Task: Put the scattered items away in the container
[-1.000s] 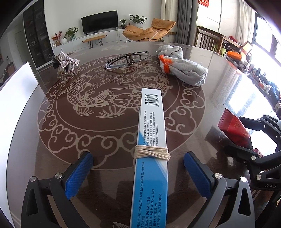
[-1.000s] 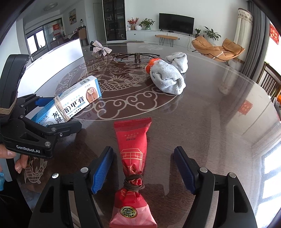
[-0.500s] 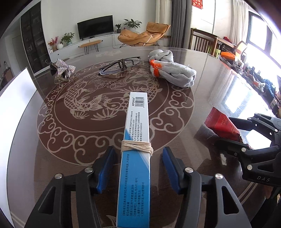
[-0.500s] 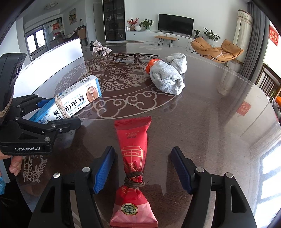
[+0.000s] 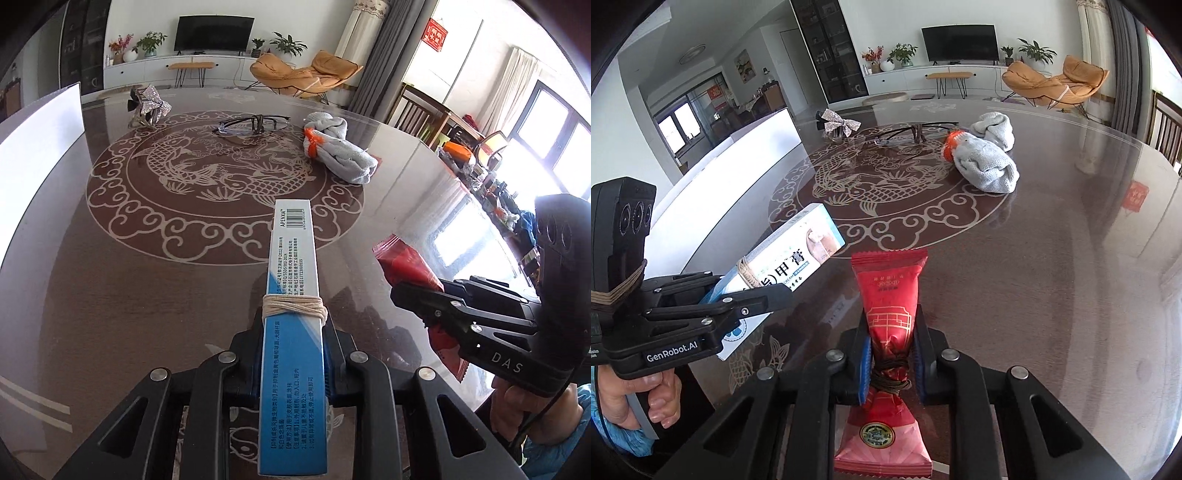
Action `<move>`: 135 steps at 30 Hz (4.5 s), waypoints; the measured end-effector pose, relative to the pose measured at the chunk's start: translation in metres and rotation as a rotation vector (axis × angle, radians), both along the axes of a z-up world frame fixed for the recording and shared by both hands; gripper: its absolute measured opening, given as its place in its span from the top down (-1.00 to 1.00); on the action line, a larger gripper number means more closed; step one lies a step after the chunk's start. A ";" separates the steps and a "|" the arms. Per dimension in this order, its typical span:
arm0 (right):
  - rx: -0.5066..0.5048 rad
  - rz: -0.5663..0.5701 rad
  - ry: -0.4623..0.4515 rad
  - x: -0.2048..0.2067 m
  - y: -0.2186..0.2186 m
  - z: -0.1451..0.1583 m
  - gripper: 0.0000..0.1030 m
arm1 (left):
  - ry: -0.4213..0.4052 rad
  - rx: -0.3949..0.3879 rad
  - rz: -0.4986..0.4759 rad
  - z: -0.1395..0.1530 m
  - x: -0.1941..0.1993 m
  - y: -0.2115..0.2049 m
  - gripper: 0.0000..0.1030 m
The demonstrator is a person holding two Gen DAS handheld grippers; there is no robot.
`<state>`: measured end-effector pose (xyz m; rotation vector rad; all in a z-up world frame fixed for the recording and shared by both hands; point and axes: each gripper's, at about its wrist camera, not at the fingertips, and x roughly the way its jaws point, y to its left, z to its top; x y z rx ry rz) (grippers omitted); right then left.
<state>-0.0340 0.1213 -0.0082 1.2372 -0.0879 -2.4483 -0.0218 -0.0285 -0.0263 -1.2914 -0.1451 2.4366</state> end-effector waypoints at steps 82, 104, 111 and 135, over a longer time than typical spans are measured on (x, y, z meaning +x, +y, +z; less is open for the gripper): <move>0.235 -0.212 0.026 -0.061 0.041 -0.016 -0.48 | 0.042 -0.259 0.120 -0.035 -0.107 0.019 -1.00; 0.228 -0.212 0.026 -0.069 0.035 -0.020 -0.52 | 0.045 -0.261 0.129 -0.036 -0.107 0.018 -1.00; 0.233 -0.212 0.027 -0.068 0.032 -0.021 -0.52 | 0.046 -0.261 0.130 -0.036 -0.107 0.018 -1.00; 0.226 -0.213 0.026 -0.073 0.023 -0.025 -0.54 | 0.042 -0.263 0.151 -0.036 -0.106 0.016 -1.00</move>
